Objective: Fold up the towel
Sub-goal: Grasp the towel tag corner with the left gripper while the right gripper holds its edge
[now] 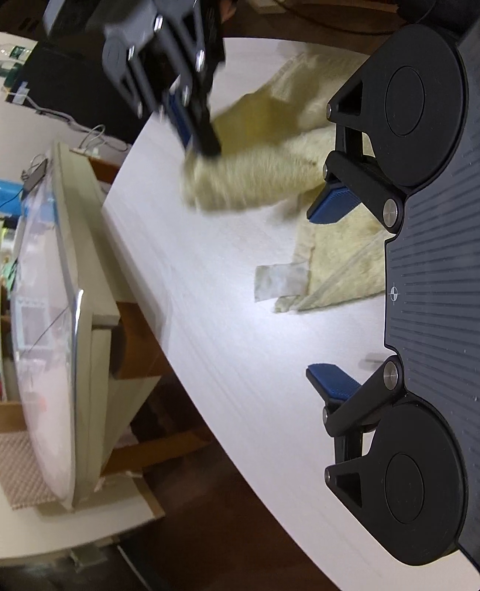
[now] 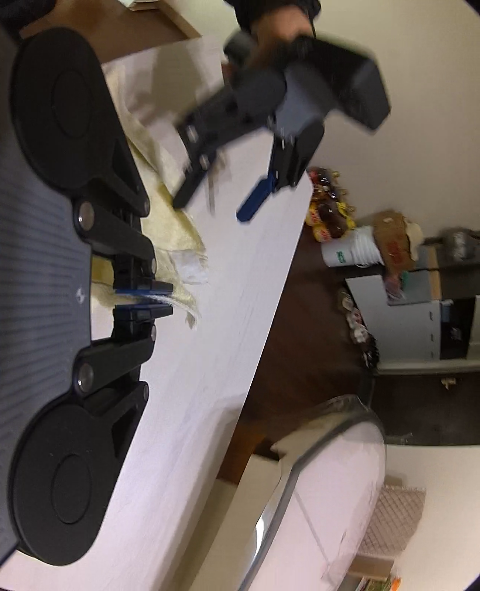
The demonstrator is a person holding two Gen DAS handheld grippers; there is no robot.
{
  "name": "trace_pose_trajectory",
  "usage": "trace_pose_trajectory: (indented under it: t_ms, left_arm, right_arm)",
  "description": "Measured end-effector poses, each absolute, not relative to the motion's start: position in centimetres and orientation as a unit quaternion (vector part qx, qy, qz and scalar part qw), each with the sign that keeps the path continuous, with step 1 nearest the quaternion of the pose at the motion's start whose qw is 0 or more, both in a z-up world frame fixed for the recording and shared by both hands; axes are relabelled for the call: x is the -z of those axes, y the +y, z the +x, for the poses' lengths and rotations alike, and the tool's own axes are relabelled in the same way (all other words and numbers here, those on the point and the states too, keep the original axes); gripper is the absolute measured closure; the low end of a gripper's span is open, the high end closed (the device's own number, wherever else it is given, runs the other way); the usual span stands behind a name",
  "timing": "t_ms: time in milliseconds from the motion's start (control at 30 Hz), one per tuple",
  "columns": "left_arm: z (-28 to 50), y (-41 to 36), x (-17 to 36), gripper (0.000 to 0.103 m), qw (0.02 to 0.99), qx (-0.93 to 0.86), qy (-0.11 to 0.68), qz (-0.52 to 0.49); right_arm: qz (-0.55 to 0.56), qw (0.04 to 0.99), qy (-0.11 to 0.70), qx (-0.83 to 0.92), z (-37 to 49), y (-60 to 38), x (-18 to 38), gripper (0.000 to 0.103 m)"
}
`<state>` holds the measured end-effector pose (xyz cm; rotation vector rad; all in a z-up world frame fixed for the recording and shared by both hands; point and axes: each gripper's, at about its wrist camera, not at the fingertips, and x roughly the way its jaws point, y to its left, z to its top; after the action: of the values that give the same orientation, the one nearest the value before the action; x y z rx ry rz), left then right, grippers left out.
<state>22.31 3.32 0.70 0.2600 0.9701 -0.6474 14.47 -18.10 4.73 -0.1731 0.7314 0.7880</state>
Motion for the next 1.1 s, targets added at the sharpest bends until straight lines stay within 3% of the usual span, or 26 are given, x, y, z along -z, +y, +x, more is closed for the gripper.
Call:
trace_pose_trajectory:
  t_ms: [33,267,400,467,700,1100]
  left_arm:
    - [22.8,3.0,-0.4,0.031,0.821,0.307,0.463,0.128]
    - [24.7,1.2,1.2,0.045,0.789,0.331,0.5,0.136]
    - [24.2,0.2,1.1,0.095,0.786,0.335,0.495,0.159]
    - [23.5,0.3,0.5,0.099,0.797,0.33,0.478,0.163]
    - [20.5,5.2,-2.9,0.1,0.876,0.245,0.392,0.136]
    - [20.1,9.3,-0.9,0.1,0.9,0.157,0.393,0.107]
  right_arm:
    - [-0.074,0.86,0.345,-0.369,13.7,-18.9,-5.0,0.098]
    - [-0.021,0.872,0.343,-0.347,10.1,-22.7,-5.6,0.098]
    - [-0.009,0.873,0.347,-0.343,8.6,-23.3,-5.4,0.098]
    - [-0.002,0.875,0.346,-0.339,8.5,-23.5,-5.2,0.098]
    - [0.031,0.892,0.341,-0.296,9.1,-25.7,-4.2,0.098]
    - [0.045,0.891,0.366,-0.266,16.7,-25.4,-0.3,0.096]
